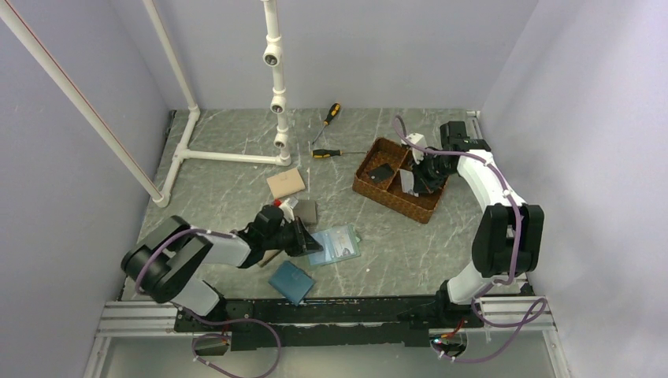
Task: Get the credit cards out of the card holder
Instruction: Place the credit card in the storage box.
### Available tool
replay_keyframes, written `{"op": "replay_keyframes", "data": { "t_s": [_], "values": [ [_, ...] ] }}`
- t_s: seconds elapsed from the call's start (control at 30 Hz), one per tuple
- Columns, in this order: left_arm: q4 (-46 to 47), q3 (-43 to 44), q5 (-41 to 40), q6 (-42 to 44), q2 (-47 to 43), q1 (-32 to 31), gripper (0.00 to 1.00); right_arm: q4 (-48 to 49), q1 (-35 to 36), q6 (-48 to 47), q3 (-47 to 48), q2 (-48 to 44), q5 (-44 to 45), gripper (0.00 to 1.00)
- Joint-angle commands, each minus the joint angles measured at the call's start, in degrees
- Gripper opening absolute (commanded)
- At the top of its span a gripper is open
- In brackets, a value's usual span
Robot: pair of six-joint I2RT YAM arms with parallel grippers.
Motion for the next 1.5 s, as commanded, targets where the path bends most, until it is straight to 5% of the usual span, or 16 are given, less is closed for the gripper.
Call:
{"op": "replay_keyframes", "data": {
  "t_s": [0.0, 0.3, 0.6, 0.73, 1.13, 1.47],
  "values": [
    [-11.1, 1.4, -3.7, 4.2, -7.7, -0.1, 0.14, -1.0, -0.1, -1.9, -0.4, 1.0, 4.3, 0.01],
    [-26.0, 3.1, -8.6, 8.1, -20.3, -0.1, 0.29, -2.8, 1.1, -4.2, -2.1, 3.0, 9.1, 0.06],
    [-32.8, 3.7, -12.2, 9.4, -27.1, -0.1, 0.33, 3.7, 1.0, 1.8, -2.7, 1.5, 16.2, 0.25],
    [-33.5, 2.9, -12.6, 8.9, -31.1, -0.1, 0.48, 7.0, 0.6, 4.5, -3.4, -0.7, 18.1, 0.25],
    [-29.6, -1.3, -13.8, 6.7, -41.7, 0.0, 0.97, 8.2, 0.3, 3.8, -8.0, -13.5, -5.8, 0.26],
    [-25.4, -4.8, -13.0, 2.6, -46.4, 0.1, 0.99, 11.1, -0.1, 0.3, -20.0, -29.6, -18.7, 0.44]
  ]
}}
